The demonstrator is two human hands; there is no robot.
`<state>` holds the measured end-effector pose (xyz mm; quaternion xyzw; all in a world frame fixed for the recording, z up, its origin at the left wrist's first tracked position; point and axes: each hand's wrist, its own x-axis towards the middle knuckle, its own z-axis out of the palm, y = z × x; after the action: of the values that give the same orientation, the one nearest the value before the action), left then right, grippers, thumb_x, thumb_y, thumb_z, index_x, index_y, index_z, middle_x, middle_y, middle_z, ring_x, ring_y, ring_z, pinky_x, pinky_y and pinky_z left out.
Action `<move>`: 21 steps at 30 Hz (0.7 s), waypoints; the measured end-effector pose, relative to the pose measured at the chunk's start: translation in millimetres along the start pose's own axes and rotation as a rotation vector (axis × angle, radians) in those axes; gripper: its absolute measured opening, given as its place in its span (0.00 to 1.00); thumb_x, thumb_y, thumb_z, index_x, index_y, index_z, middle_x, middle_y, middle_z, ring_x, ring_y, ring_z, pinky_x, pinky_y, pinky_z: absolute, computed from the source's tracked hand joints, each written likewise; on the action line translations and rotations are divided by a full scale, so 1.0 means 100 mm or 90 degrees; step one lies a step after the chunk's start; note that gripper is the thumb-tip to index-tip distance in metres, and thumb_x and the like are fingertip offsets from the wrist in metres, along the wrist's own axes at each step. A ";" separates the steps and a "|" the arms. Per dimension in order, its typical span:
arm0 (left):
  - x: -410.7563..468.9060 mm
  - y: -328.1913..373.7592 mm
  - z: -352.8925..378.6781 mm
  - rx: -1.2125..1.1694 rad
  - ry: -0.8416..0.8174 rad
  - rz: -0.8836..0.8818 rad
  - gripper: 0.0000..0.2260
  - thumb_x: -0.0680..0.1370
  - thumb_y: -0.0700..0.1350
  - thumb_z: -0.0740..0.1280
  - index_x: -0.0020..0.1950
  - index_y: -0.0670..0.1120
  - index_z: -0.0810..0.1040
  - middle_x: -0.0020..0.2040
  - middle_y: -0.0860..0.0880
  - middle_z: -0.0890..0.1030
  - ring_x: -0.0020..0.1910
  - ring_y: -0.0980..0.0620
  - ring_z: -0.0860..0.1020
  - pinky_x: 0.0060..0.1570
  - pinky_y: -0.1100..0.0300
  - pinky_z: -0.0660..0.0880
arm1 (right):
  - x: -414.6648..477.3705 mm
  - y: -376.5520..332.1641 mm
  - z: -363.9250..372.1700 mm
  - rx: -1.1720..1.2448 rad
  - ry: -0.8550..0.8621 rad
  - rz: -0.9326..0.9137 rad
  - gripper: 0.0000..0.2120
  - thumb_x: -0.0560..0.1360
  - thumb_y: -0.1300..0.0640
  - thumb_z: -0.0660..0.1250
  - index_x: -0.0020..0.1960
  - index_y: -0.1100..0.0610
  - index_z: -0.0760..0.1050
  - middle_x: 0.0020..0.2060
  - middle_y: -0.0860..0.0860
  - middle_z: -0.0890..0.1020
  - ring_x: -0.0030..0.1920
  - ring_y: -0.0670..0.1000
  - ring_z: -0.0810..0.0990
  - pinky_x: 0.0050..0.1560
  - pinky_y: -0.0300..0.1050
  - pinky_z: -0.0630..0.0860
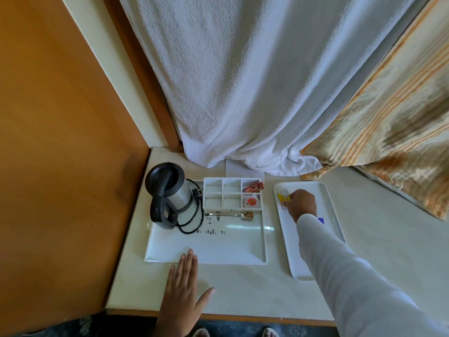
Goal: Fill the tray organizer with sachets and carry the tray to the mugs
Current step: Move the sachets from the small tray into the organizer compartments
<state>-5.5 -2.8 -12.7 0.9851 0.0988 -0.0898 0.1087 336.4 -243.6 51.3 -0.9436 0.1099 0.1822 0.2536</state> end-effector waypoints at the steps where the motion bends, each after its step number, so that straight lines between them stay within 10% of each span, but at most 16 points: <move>1: 0.00 0.00 0.00 0.000 -0.002 -0.001 0.42 0.78 0.71 0.54 0.81 0.43 0.54 0.83 0.44 0.53 0.81 0.44 0.54 0.75 0.45 0.53 | -0.01 -0.01 -0.02 0.025 -0.011 0.007 0.07 0.68 0.58 0.77 0.42 0.62 0.84 0.40 0.58 0.85 0.45 0.61 0.83 0.46 0.48 0.79; 11: 0.00 0.02 0.00 -0.003 0.005 -0.005 0.42 0.77 0.71 0.55 0.80 0.41 0.59 0.82 0.43 0.57 0.80 0.43 0.57 0.74 0.44 0.55 | -0.30 -0.47 -0.30 0.389 -0.017 -0.061 0.13 0.59 0.54 0.84 0.38 0.55 0.83 0.30 0.48 0.82 0.27 0.48 0.71 0.31 0.41 0.69; 21: 0.00 -0.03 -0.06 -0.017 -0.005 0.003 0.41 0.78 0.70 0.55 0.81 0.43 0.57 0.82 0.45 0.56 0.80 0.45 0.57 0.73 0.46 0.54 | -0.47 -1.58 0.04 -0.229 -0.057 -0.417 0.08 0.70 0.69 0.67 0.44 0.58 0.81 0.42 0.56 0.83 0.43 0.59 0.83 0.43 0.46 0.80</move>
<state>-4.8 1.2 -7.9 0.9834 0.0969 -0.0925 0.1224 340.1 -102.1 136.5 -0.9492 -0.2431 0.1491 0.1329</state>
